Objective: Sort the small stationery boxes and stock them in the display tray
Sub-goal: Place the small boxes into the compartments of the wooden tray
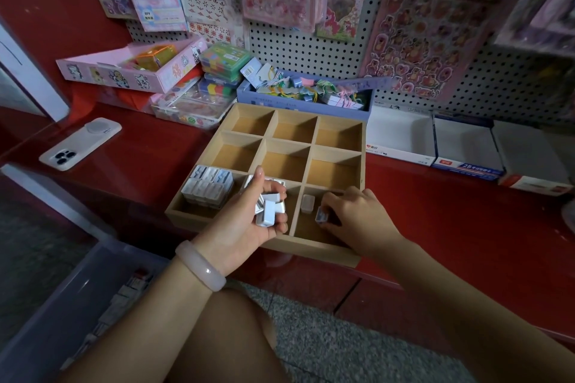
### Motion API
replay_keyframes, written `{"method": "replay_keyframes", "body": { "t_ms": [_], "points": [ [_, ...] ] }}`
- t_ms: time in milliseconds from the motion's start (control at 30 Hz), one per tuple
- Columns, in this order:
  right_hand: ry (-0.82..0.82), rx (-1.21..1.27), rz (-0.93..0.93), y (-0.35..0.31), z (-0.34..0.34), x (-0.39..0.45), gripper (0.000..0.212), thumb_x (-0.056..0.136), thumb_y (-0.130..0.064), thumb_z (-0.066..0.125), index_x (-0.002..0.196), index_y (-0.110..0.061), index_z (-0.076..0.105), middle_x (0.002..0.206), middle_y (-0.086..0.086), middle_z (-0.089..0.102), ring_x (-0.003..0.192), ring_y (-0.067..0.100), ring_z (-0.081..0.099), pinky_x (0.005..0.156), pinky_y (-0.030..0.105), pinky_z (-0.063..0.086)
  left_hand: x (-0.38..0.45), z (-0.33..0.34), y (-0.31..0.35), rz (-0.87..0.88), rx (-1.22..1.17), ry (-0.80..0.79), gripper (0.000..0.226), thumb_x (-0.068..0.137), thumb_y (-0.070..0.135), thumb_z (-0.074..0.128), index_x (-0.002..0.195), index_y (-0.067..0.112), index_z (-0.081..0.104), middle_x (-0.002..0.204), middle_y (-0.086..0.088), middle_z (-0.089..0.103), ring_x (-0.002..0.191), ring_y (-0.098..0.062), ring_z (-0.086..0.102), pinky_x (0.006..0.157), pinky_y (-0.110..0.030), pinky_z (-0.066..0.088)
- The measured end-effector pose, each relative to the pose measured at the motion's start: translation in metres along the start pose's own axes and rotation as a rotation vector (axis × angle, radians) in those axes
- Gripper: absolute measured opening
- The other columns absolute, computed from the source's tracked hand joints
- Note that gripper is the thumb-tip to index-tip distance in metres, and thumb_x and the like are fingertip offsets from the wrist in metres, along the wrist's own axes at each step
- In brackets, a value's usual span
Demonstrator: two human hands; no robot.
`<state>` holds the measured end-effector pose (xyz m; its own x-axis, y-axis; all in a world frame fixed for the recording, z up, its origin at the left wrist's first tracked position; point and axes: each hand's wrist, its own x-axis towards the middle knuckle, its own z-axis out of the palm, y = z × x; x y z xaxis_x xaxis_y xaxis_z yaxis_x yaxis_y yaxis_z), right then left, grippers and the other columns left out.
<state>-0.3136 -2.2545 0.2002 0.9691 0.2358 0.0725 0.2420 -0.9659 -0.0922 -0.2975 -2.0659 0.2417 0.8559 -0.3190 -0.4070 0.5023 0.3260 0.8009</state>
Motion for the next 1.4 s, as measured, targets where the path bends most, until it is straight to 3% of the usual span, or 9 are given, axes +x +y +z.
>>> {"method": "replay_keyframes", "body": {
  "t_ms": [233, 400, 533, 700, 800, 933, 1067, 1267, 1400],
  "points": [
    [0.067, -0.086, 0.038, 0.002, 0.003, -0.002, 0.033, 0.077, -0.033, 0.072, 0.1, -0.01, 0.066, 0.102, 0.009, 0.065, 0.1, 0.034, 0.056, 0.079, 0.042, 0.041, 0.0, 0.001, 0.001, 0.012, -0.006, 0.011, 0.043, 0.082, 0.05, 0.045, 0.075, 0.009, 0.056, 0.076, -0.004, 0.051, 0.053, -0.012, 0.044, 0.057, -0.026, 0.038],
    [0.002, -0.161, 0.132, -0.006, 0.001, -0.001, 0.034, 0.086, -0.041, 0.06, 0.105, -0.013, 0.065, 0.114, 0.005, 0.054, 0.112, 0.028, 0.046, 0.089, 0.039, 0.033, -0.001, 0.002, -0.002, 0.007, -0.01, 0.023, 0.044, 0.085, 0.049, 0.043, 0.075, 0.008, 0.055, 0.073, -0.003, 0.05, 0.051, -0.012, 0.044, 0.056, -0.026, 0.038],
    [0.058, -0.148, 0.182, -0.013, 0.004, 0.004, 0.024, 0.059, -0.027, 0.083, 0.062, -0.009, 0.068, 0.072, 0.01, 0.061, 0.072, 0.033, 0.059, 0.065, 0.039, 0.043, -0.001, 0.0, -0.001, 0.007, -0.017, 0.035, 0.045, 0.093, 0.047, 0.039, 0.075, 0.009, 0.055, 0.073, -0.003, 0.05, 0.051, -0.012, 0.043, 0.054, -0.025, 0.038],
    [0.097, -0.195, 0.219, -0.02, 0.008, 0.012, 0.032, 0.047, -0.03, 0.089, 0.048, -0.013, 0.062, 0.056, 0.005, 0.057, 0.057, 0.028, 0.058, 0.058, 0.036, 0.045, -0.001, -0.003, -0.001, 0.002, -0.036, 0.033, 0.045, 0.092, 0.047, 0.039, 0.075, 0.009, 0.055, 0.072, -0.003, 0.049, 0.053, -0.012, 0.043, 0.053, -0.024, 0.039],
    [0.06, -0.216, 0.243, -0.022, 0.006, 0.014, 0.029, 0.055, -0.034, 0.087, 0.054, -0.013, 0.065, 0.062, 0.006, 0.06, 0.064, 0.028, 0.059, 0.064, 0.036, 0.045, -0.002, -0.005, -0.001, -0.003, -0.053, 0.031, 0.042, 0.086, 0.048, 0.045, 0.074, 0.01, 0.057, 0.076, -0.005, 0.049, 0.054, -0.013, 0.043, 0.054, -0.025, 0.04],
    [0.001, -0.201, 0.204, -0.02, -0.002, 0.011, 0.033, 0.092, -0.042, 0.05, 0.102, -0.014, 0.065, 0.109, 0.005, 0.058, 0.108, 0.026, 0.05, 0.09, 0.037, 0.031, -0.002, -0.007, 0.0, -0.009, -0.085, 0.023, 0.043, 0.091, 0.044, 0.046, 0.068, 0.011, 0.062, 0.076, -0.006, 0.052, 0.055, -0.013, 0.044, 0.056, -0.025, 0.04],
    [0.183, 0.26, 0.15, -0.022, -0.014, 0.007, 0.027, 0.089, -0.038, 0.058, 0.097, -0.015, 0.068, 0.094, 0.001, 0.061, 0.088, 0.019, 0.057, 0.075, 0.029, 0.044, -0.003, -0.009, 0.001, -0.03, -0.139, -0.017, 0.036, 0.083, 0.042, 0.052, 0.069, 0.011, 0.064, 0.074, -0.006, 0.056, 0.055, -0.013, 0.046, 0.052, -0.024, 0.044],
    [-0.044, 1.048, 0.105, -0.04, -0.034, 0.012, 0.024, 0.089, -0.024, 0.061, 0.103, -0.006, 0.067, 0.096, 0.002, 0.069, 0.077, -0.008, 0.058, 0.071, 0.007, 0.045, -0.006, -0.006, -0.002, -0.003, -0.152, -0.069, 0.011, 0.088, 0.013, 0.049, 0.079, 0.009, 0.055, 0.08, -0.007, 0.06, 0.061, -0.015, 0.047, 0.055, -0.024, 0.046],
    [-0.082, 1.255, 0.194, -0.046, -0.03, 0.015, 0.028, 0.086, -0.021, 0.065, 0.107, -0.003, 0.063, 0.098, 0.009, 0.068, 0.081, 0.001, 0.06, 0.075, 0.015, 0.048, -0.006, -0.006, -0.003, 0.055, -0.039, -0.064, 0.018, 0.093, 0.0, 0.04, 0.084, 0.008, 0.054, 0.085, -0.011, 0.061, 0.063, -0.015, 0.048, 0.053, -0.022, 0.045]
  ]
}}
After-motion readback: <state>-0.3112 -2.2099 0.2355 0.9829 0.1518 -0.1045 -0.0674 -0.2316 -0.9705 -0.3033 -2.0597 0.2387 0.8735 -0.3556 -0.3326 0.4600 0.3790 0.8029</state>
